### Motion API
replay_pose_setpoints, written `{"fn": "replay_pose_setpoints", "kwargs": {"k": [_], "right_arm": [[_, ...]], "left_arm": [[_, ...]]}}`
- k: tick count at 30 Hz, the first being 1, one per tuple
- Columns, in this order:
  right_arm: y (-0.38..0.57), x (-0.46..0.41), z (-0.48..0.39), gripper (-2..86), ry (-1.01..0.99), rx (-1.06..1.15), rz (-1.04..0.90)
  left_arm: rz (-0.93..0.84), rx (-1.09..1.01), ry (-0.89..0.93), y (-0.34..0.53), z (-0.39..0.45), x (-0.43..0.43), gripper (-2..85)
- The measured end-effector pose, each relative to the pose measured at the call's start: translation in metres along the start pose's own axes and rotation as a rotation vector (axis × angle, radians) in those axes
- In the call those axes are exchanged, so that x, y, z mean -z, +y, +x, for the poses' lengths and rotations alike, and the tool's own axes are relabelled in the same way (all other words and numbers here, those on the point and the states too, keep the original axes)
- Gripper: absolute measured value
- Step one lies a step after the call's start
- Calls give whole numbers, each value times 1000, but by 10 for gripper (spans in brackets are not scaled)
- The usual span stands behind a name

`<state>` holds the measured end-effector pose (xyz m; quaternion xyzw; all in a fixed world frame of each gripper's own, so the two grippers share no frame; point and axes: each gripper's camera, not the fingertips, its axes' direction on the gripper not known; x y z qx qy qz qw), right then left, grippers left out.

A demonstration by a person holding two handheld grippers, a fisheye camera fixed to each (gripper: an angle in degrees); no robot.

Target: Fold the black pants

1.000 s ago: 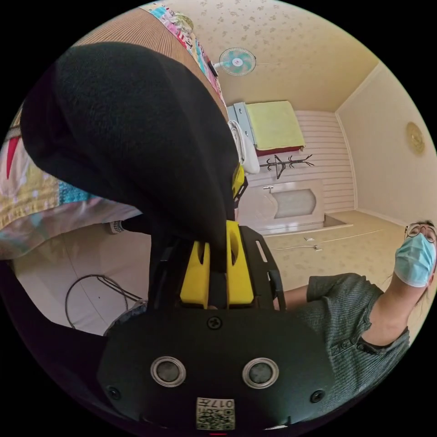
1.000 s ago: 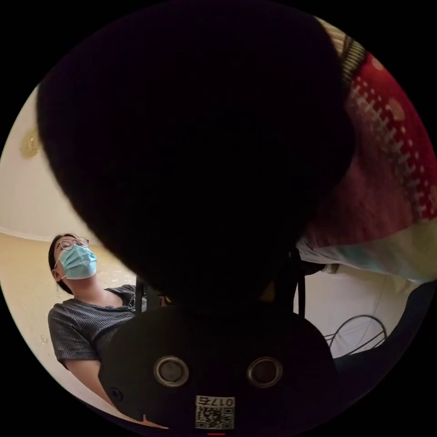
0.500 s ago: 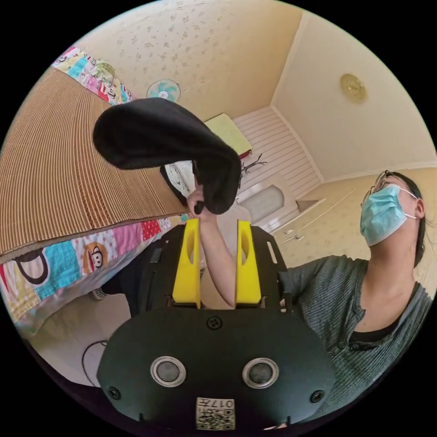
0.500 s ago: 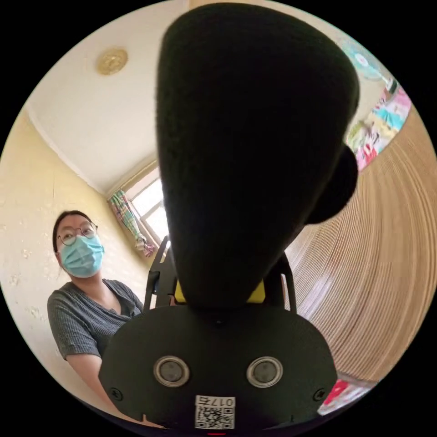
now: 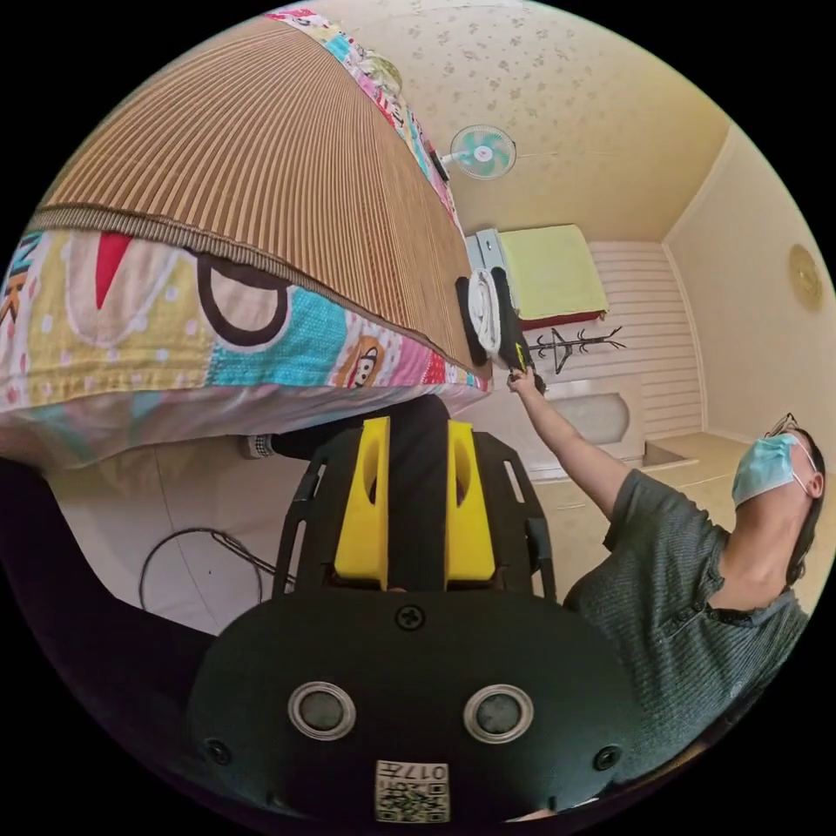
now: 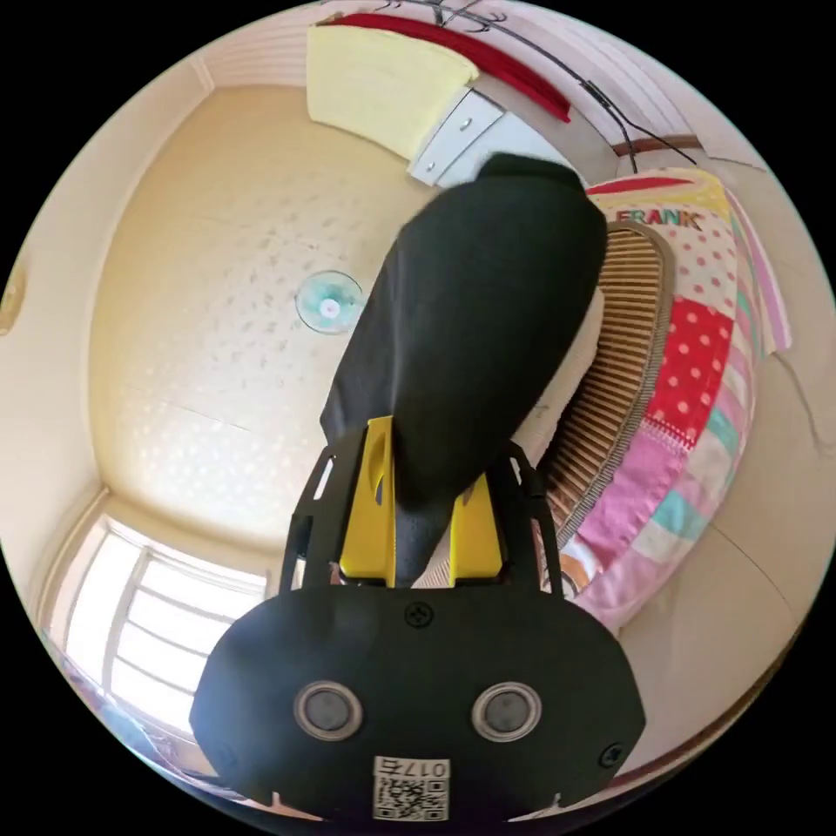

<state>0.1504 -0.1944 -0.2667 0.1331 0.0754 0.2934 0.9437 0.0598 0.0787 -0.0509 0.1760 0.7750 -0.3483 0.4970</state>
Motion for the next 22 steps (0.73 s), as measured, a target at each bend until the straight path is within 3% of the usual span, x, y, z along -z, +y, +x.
{"fn": "replay_pose_setpoints", "kwargs": {"k": [3, 9, 12, 15, 22], "right_arm": [[42, 26, 28, 78, -119, -11, 58], [153, 39, -4, 38, 57, 126, 13], [226, 16, -46, 17, 195, 260, -82], [311, -32, -87, 9, 42, 483, -357], [480, -129, -171, 8, 390, 738, -519]], "left_arm": [[23, -41, -123, -9, 14, 3, 100], [78, -70, -171, -29, 34, -4, 87], [113, -102, -200, -27, 49, -14, 78], [162, -116, -257, -18, 61, -22, 60], [568, -83, -480, 31, 76, 46, -5]]}}
